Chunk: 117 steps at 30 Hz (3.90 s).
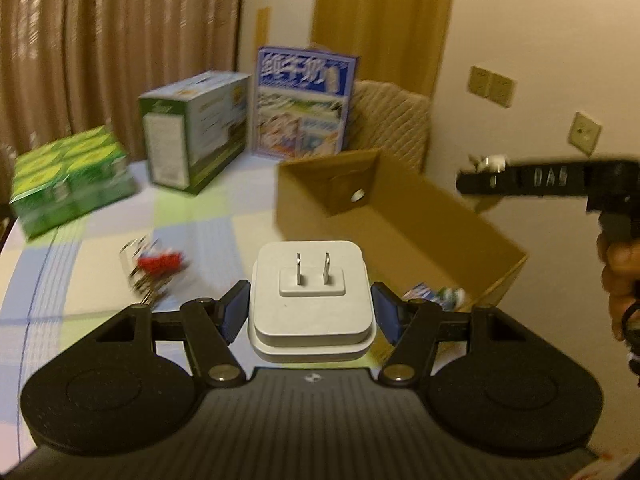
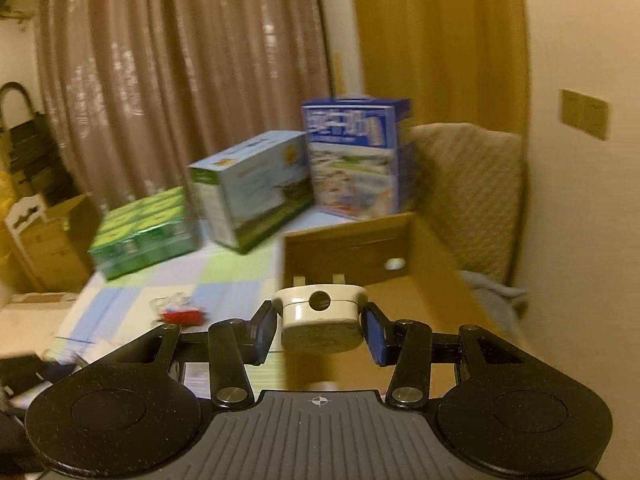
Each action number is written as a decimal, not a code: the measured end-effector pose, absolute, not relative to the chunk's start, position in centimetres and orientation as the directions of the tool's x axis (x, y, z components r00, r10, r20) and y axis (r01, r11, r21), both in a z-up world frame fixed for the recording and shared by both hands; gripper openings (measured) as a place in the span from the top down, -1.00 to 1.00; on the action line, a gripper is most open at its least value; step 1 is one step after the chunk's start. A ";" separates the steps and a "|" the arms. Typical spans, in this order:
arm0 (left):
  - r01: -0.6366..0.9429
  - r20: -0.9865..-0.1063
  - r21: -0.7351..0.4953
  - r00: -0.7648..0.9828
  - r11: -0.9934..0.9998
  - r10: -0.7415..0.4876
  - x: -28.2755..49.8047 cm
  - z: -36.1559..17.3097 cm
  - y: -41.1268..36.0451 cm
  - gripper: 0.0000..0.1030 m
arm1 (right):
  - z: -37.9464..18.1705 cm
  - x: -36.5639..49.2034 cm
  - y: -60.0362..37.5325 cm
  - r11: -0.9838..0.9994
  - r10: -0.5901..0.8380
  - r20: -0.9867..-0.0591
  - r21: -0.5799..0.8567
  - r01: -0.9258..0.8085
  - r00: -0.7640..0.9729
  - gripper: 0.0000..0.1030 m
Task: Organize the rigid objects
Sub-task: 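Carry the white charger and cream plug over the cardboard box with both tools, then open the left tool to drop the white charger into the box, then open the right tool to drop the cream plug into the box, then move both tools back toward the clear plastic tube on the table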
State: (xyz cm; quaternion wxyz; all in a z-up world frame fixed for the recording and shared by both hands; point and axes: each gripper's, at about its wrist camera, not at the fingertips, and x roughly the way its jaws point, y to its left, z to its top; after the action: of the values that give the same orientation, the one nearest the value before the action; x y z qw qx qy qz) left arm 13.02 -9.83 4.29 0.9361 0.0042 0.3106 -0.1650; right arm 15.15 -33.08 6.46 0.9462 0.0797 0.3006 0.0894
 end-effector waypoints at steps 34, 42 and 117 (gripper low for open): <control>0.473 -0.682 -0.022 0.637 0.881 -0.360 26.2 -0.6 -22.8 -0.17 | -3.4 22.0 -42.3 0.972 0.228 -0.660 0.189 -0.136 0.716 0.16; 0.493 -0.695 -0.001 0.625 0.870 -0.355 27.0 -1.4 -23.9 -0.18 | -4.1 22.2 -42.4 0.973 0.228 -0.675 0.180 -0.143 0.702 0.16; 0.108 -0.568 0.076 0.821 0.991 -0.046 14.2 10.4 2.2 -0.38 | 9.3 14.4 -27.2 0.917 0.398 -0.497 0.199 -0.345 0.771 -0.19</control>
State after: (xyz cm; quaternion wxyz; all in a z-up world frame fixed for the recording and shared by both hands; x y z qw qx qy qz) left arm 14.21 2.20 10.36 0.9529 0.0525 0.2960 -0.0405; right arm 14.44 -27.16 9.31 0.9397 0.0483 0.2748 0.1976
